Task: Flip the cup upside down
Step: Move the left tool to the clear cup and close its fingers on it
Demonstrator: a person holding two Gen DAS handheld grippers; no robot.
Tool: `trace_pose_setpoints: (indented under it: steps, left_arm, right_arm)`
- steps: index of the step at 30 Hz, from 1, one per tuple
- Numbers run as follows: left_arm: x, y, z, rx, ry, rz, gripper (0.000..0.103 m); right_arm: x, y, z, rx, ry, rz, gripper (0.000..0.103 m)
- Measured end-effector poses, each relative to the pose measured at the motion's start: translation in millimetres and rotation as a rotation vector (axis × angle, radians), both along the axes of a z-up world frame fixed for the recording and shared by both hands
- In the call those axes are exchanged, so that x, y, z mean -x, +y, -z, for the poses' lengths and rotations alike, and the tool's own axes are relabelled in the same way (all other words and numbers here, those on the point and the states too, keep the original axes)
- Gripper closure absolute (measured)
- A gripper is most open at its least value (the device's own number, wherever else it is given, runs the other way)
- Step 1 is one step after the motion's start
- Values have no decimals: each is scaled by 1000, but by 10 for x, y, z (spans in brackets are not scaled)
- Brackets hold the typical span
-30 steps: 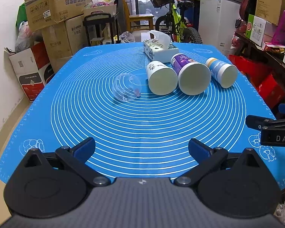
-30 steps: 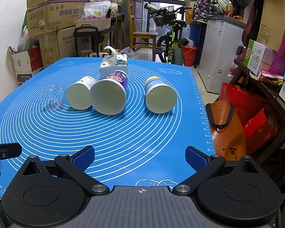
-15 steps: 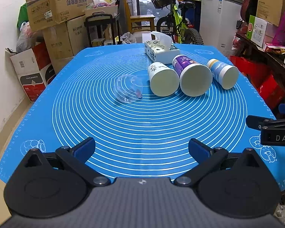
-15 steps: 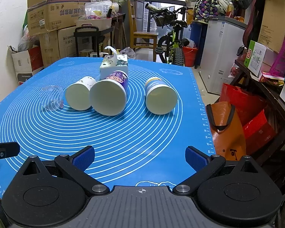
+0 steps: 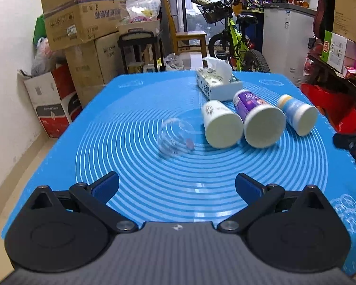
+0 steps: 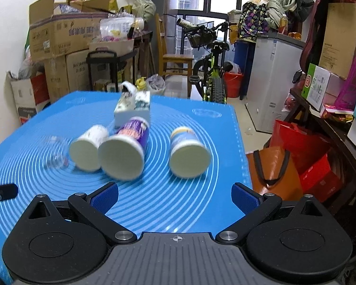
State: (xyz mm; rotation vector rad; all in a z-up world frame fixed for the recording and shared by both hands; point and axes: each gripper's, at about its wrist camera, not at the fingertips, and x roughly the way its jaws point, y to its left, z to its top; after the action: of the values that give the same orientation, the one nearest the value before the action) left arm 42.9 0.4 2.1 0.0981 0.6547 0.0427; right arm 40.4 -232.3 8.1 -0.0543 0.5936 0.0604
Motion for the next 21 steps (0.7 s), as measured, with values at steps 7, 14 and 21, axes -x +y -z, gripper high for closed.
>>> trace_pose_setpoints:
  steps: [7, 14, 21]
  left_arm:
    - [-434, 35, -60, 6, -38, -13, 0]
    - [-988, 119, 37, -14, -26, -65, 0]
    - [-1364, 227, 195, 9, 38, -143, 0]
  right_arm:
    - [-375, -108, -154, 3, -38, 6, 2]
    - [-704, -121, -157, 20, -39, 3, 2]
    - [-932, -147, -53, 9, -10, 14, 2]
